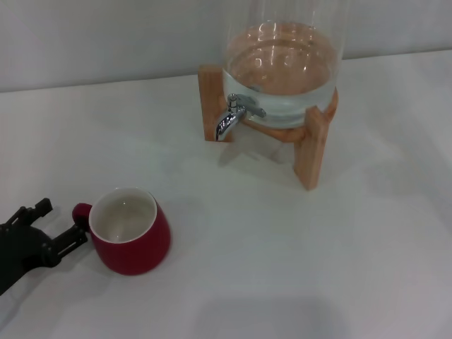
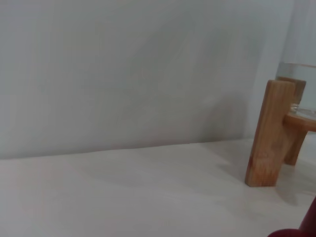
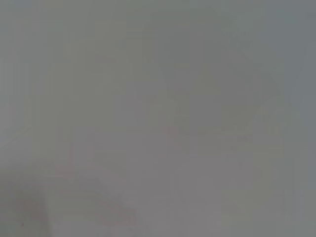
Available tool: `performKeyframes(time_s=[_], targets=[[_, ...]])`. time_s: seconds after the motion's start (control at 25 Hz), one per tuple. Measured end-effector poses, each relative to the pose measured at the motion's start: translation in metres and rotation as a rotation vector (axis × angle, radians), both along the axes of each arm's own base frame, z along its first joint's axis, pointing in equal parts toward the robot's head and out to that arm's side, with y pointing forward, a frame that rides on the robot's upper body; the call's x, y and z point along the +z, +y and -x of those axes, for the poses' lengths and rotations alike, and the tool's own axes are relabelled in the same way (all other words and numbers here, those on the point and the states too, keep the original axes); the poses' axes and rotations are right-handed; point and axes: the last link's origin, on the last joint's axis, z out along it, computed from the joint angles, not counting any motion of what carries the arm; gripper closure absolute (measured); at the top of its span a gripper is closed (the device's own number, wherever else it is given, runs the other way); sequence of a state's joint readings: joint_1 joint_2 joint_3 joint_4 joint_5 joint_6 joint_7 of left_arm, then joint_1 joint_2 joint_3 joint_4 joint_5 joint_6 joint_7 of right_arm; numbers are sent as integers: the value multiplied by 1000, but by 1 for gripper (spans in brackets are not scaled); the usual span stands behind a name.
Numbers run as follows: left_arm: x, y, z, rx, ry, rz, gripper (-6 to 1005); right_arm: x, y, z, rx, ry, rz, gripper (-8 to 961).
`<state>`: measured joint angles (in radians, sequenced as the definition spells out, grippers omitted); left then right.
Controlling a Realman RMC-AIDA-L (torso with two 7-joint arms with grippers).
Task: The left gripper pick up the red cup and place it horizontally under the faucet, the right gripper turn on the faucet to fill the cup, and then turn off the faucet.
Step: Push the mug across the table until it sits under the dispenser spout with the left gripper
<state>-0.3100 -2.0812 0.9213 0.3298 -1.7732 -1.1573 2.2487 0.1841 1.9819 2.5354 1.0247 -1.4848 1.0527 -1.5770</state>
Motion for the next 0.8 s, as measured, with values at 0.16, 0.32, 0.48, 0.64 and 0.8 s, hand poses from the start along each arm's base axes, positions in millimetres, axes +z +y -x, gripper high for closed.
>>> performKeyframes(time_s=[0.16,0.32,0.48,0.64,0.8], targets=[[-1,2,-1,-7,5,5,160,1,-1,0,-1,2,-4,232],[-1,4,-3,-12,5,5,167,0,-1,0,-1,3,-4,233],[-1,4,-3,-14,5,5,174,1,-1,-1,-2,3,-4,233],[-3,4,-4,-13,2,21,182,1,-1,-1,-2,3,-4,232],[-6,5,-5,-17,26,48,189,1,-1,-1,-1,2,-4,233]])
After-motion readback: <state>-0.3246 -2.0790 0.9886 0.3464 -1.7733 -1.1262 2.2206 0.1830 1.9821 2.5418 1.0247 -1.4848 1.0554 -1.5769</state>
